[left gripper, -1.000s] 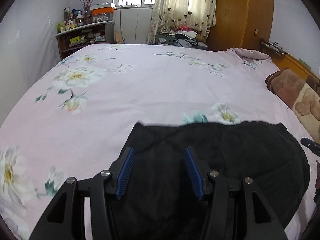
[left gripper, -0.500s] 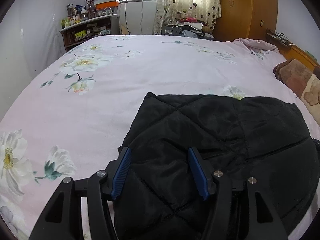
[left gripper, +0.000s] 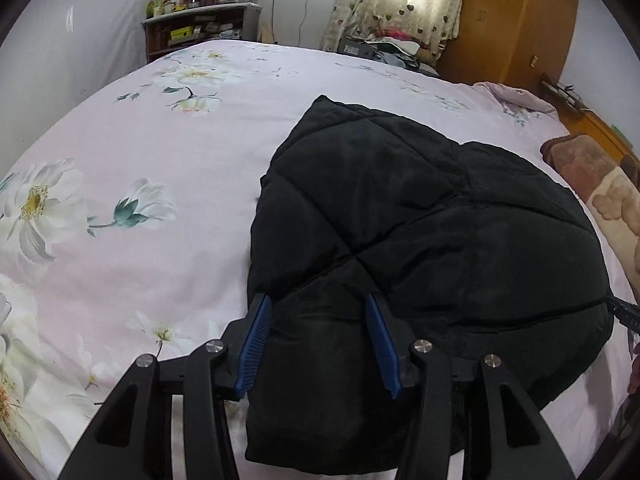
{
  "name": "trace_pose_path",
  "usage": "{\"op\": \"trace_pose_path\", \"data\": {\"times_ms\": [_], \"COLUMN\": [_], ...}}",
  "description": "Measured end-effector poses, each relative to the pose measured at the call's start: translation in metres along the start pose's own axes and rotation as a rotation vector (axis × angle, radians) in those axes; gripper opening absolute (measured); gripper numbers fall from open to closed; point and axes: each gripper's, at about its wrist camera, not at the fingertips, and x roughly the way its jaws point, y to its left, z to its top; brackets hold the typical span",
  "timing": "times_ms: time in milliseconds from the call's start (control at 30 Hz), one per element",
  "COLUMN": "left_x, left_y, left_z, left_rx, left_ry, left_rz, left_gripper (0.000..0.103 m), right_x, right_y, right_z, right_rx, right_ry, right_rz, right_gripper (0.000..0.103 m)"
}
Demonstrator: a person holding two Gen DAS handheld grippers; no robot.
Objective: Fold large clothes
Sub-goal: 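Grasp the folded jacket edge with both tools and lift it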
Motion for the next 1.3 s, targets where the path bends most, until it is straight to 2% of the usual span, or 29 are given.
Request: {"op": "trace_pose_path", "data": {"times_ms": [200,400,600,767,967,1033,1100,1167,1233,1300], "left_x": [0.005,-0.008,-0.048,-0.069,-0.047,-0.034,-0.02,-0.004,0.012,0.023], "left_y": [-0.006,-0.007,-0.013,-0.003,0.016,0.02,0.019,0.012,0.004,0.001], "left_z": [0.003,0.008,0.007,0.003,0.014,0.02,0.025,0.029,0.029,0.028], "left_rx": [0.018,0.025,0.042,-0.001,-0.044,-0.052,-0.058,-0.049,-0.032,-0.043], "left_ry": [0.011,0.018,-0.05,-0.082,-0.06,-0.048,-0.029,-0.006,0.024,0.041], "left_rz": [0.017,0.025,-0.004,-0.025,0.006,0.01,-0.013,-0.06,-0.069,-0.085], "left_gripper": [0.051,0.051,0.051,0.051,0.051,0.044,0.041,0.041,0.041,0.041], "right_x": [0.002,-0.005,-0.036,-0.059,-0.054,-0.049,-0.043,-0.035,-0.023,-0.007], "right_y": [0.001,0.002,0.001,-0.003,-0.007,-0.005,-0.003,-0.004,-0.008,-0.014], "right_z": [0.002,0.001,-0.006,-0.021,-0.015,-0.008,-0.001,0.005,0.009,0.008], "right_rx": [-0.018,-0.015,0.0,0.025,0.039,0.025,0.017,0.026,0.042,0.056], "right_ry": [0.007,0.015,-0.016,-0.053,-0.061,-0.07,-0.071,-0.067,-0.054,-0.014], "right_rz": [-0.011,-0.016,0.011,0.053,0.054,0.053,0.049,0.059,0.044,0.028], "right_gripper": [0.042,0.042,0.042,0.044,0.046,0.046,0.046,0.046,0.046,0.046]}}
